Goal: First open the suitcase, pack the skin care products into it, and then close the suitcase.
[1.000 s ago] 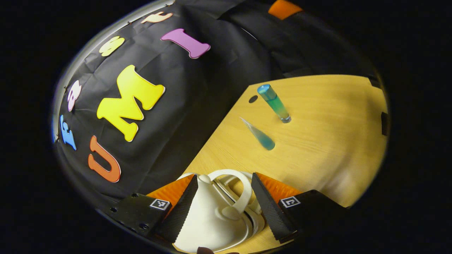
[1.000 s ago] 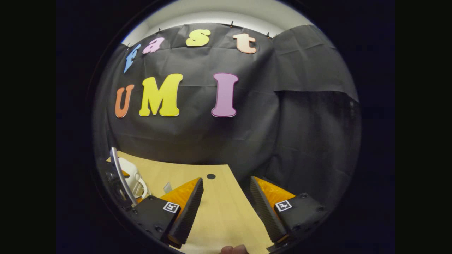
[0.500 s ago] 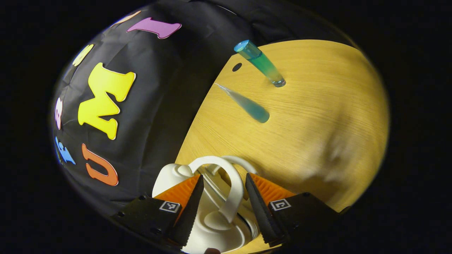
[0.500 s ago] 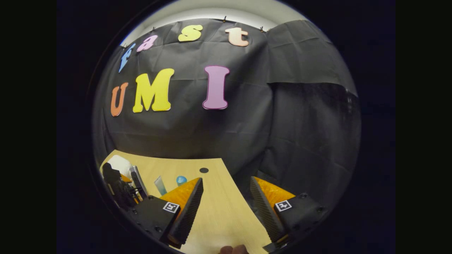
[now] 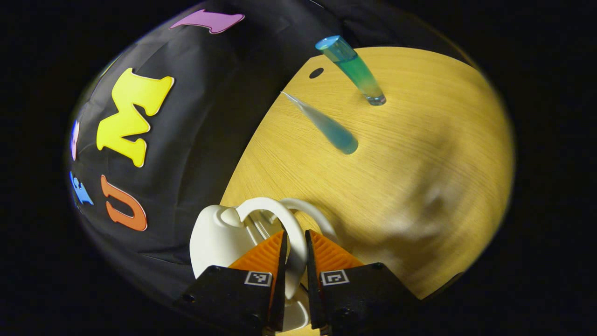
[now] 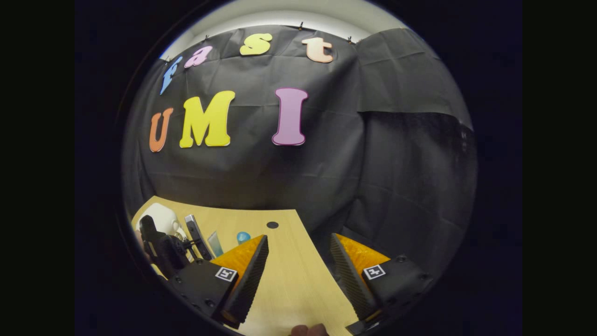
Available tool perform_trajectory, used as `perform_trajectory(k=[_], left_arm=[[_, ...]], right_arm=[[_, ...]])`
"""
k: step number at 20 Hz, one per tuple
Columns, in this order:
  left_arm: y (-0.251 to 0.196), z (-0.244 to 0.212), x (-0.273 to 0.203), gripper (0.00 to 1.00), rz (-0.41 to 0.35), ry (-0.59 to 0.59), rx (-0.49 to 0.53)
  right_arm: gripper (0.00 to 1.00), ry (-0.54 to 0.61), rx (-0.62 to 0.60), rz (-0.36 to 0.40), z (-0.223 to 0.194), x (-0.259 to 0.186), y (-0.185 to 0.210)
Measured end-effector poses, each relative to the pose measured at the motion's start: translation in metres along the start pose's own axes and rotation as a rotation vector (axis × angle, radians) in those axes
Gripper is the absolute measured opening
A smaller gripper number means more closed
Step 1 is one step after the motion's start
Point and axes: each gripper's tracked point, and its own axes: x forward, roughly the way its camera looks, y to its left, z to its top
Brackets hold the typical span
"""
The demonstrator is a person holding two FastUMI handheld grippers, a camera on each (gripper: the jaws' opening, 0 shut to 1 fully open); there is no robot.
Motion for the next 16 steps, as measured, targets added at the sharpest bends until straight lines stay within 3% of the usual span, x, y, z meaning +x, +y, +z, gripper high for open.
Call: perform_trajectory(k=[5, 9, 16], left_arm=[[0.025, 0.012, -0.026, 0.11, 0.032, -0.069, -0.15], [0.077, 0.021, -0.07, 0.07, 0.115, -0.194, -0.312], [0.216, -0.036, -0.109, 0.05, 0.249, -0.337, -0.625]], right_arm=[[0.8, -0.032, -0.019, 0.015, 0.019, -0.005, 0.01], [0.8, -0.069, -0.036, 0.059, 0.037, -0.012, 0.037], [0.79, -0.13, -0.003, 0.182, 0.068, -0.029, 0.11]])
